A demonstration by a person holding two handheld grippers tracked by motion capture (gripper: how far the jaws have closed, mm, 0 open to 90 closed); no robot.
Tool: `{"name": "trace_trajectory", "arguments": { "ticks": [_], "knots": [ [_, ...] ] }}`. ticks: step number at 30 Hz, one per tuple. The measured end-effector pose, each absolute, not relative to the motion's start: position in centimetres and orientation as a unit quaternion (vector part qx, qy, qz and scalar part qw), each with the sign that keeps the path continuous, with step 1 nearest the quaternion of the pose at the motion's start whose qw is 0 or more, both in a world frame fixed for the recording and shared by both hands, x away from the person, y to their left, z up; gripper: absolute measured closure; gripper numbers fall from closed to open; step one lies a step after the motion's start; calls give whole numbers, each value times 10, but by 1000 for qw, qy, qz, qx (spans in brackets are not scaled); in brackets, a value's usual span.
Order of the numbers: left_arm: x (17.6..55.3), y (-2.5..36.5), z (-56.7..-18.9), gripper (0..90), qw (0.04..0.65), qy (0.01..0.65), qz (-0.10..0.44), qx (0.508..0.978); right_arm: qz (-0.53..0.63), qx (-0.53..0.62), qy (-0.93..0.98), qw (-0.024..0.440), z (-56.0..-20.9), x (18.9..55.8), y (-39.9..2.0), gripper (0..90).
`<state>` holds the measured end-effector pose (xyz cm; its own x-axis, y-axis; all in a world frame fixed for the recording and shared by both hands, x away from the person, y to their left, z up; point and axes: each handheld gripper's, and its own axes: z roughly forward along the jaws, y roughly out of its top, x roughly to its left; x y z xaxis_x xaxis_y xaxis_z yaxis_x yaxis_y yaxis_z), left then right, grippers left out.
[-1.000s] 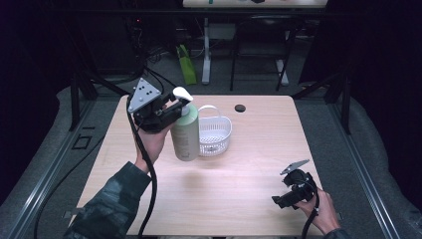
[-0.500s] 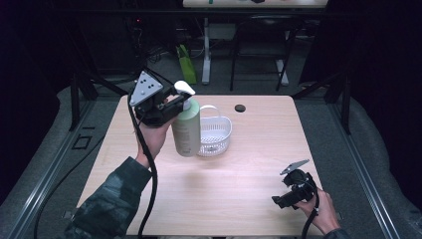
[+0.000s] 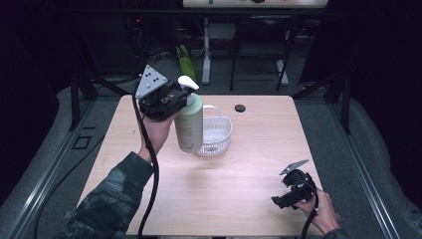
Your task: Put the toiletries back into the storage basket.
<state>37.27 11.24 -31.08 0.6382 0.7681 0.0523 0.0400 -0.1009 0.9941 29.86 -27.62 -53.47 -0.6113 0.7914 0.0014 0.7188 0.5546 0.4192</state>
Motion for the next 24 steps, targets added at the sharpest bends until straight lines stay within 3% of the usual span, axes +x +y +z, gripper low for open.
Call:
{"name": "trace_trajectory", "arguments": {
  "ticks": [24],
  "knots": [
    [398, 97, -295, 675, 603, 300, 313, 670, 194, 429, 877, 92, -534, 298, -275, 36]
  ]
}}
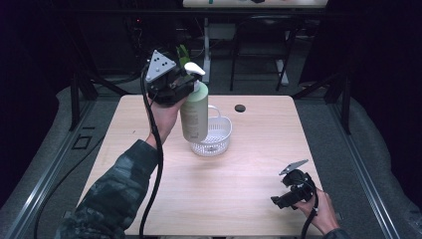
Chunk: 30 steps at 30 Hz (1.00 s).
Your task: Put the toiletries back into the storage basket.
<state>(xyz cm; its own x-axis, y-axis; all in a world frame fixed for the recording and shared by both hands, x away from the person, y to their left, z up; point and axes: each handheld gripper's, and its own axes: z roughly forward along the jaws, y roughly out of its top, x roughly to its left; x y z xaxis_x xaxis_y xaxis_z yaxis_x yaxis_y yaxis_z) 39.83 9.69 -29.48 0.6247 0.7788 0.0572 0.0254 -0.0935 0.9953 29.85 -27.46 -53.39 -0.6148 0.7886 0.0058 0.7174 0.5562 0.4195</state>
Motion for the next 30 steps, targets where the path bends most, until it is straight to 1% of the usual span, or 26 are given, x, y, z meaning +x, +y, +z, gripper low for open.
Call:
{"name": "trace_trajectory", "arguments": {
  "ticks": [10, 20, 22, 30],
  "knots": [
    [413, 93, -299, 675, 602, 310, 312, 666, 196, 431, 877, 85, -535, 298, -273, 36],
    [424, 86, -303, 675, 603, 316, 310, 664, 199, 423, 879, 95, -531, 296, -272, 36],
    [426, 83, -304, 676, 602, 315, 310, 665, 200, 426, 878, 87, -533, 297, -271, 35],
    [433, 75, -310, 675, 598, 318, 308, 669, 208, 422, 877, 98, -525, 293, -270, 35]
  ]
}}
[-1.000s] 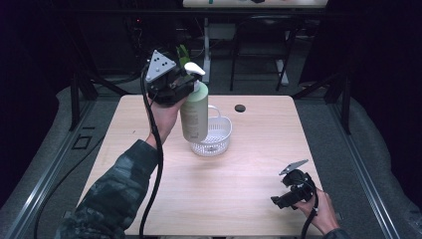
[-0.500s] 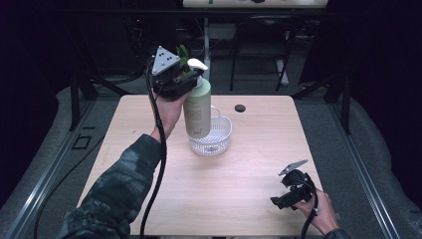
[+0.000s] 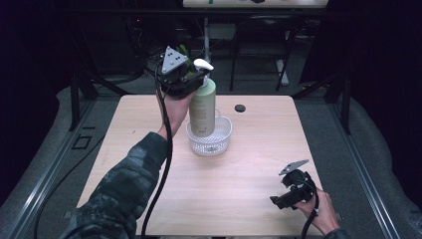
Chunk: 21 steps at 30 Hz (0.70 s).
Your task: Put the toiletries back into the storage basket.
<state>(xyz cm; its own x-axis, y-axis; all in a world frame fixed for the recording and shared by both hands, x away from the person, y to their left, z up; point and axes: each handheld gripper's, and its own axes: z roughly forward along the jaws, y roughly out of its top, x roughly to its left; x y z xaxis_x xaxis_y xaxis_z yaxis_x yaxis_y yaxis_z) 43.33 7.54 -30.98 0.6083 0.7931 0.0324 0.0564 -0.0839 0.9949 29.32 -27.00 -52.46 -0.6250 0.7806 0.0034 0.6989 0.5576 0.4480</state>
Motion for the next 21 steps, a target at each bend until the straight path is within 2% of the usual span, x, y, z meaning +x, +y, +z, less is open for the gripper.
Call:
{"name": "trace_trajectory", "arguments": {
  "ticks": [21],
  "knots": [
    [450, 58, -336, 676, 590, 328, 310, 669, 207, 419, 879, 95, -528, 294, -268, 19]
  ]
}}
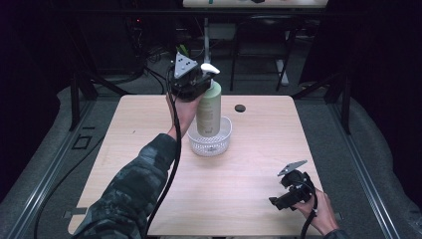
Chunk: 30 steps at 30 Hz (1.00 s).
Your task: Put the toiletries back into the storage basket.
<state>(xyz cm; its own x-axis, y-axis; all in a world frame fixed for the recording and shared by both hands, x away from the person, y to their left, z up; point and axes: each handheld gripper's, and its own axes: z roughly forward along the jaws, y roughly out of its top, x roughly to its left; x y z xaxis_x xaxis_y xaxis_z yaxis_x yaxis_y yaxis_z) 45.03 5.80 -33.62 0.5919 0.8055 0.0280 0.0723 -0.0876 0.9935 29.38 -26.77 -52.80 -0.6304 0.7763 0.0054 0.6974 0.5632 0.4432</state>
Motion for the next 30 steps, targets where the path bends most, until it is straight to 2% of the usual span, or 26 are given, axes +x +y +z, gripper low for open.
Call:
{"name": "trace_trajectory", "arguments": {
  "ticks": [30],
  "knots": [
    [463, 56, -371, 676, 578, 347, 310, 671, 202, 416, 881, 103, -528, 294, -268, 6]
  ]
}}
